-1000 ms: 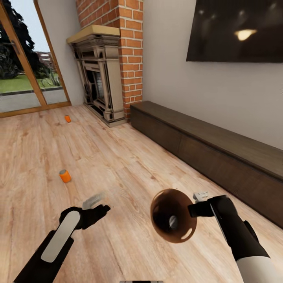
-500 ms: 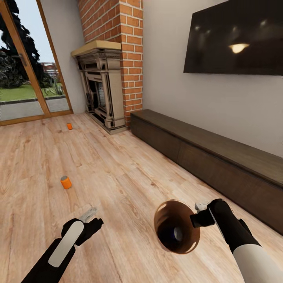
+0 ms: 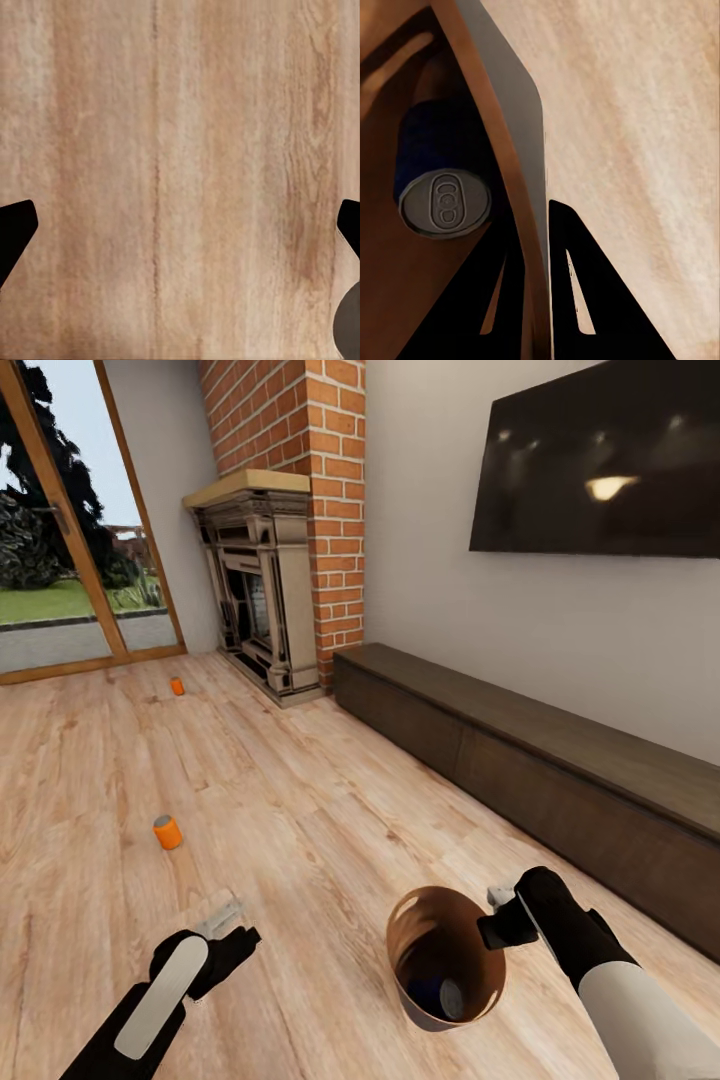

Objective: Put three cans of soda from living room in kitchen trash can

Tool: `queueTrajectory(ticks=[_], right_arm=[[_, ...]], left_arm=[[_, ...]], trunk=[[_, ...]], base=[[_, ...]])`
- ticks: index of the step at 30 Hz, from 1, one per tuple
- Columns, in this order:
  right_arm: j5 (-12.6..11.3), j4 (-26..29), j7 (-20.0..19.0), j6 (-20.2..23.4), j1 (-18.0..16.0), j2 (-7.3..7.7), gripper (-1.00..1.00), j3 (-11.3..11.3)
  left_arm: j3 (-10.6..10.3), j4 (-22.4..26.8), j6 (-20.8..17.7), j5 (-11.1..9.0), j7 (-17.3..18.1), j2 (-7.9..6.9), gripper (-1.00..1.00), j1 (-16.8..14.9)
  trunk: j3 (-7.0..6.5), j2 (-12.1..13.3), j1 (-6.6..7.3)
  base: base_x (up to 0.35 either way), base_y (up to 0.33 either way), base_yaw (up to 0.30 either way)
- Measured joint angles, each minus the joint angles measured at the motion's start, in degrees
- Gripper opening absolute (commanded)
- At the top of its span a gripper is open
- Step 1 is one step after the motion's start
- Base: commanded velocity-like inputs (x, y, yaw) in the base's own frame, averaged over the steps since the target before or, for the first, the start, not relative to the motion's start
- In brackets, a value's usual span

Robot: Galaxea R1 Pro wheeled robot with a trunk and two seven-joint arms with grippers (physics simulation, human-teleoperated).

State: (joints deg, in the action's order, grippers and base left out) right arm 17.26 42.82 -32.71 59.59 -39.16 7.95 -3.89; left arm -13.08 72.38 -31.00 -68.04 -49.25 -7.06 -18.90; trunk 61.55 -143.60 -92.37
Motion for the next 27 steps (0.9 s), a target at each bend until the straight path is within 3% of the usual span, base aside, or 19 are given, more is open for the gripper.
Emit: queueTrajectory(ticks=[9, 16, 27], right_arm=[[0.0, 0.0, 0.0, 0.0, 0.1, -0.02, -1.00, -1.1], [-0.6, 0.1, 0.0, 0.1, 0.0, -0.03, -1.00, -1.5], [-0.4, 0.0, 0.0, 0.1, -0.9, 0.20, -1.00, -1.5]], left_arm=[[0.4, 1.9, 2.3, 0.0, -0.1, -0.91, 1.00, 1.6], [2.9, 5.4, 3.0, 0.0, -0.4, -1.49, 1.00, 3.8], [3.5, 5.7, 3.0, 2.6, -0.4, -1.57, 1.00, 4.1]], trunk=[[0.00, 0.0, 0.00], [0.00, 0.0, 0.00], [0.00, 0.0, 0.00]], base=[[0.306, 0.202, 0.031], [0.309, 0.224, 0.263], [0.300, 0.237, 0.295]])
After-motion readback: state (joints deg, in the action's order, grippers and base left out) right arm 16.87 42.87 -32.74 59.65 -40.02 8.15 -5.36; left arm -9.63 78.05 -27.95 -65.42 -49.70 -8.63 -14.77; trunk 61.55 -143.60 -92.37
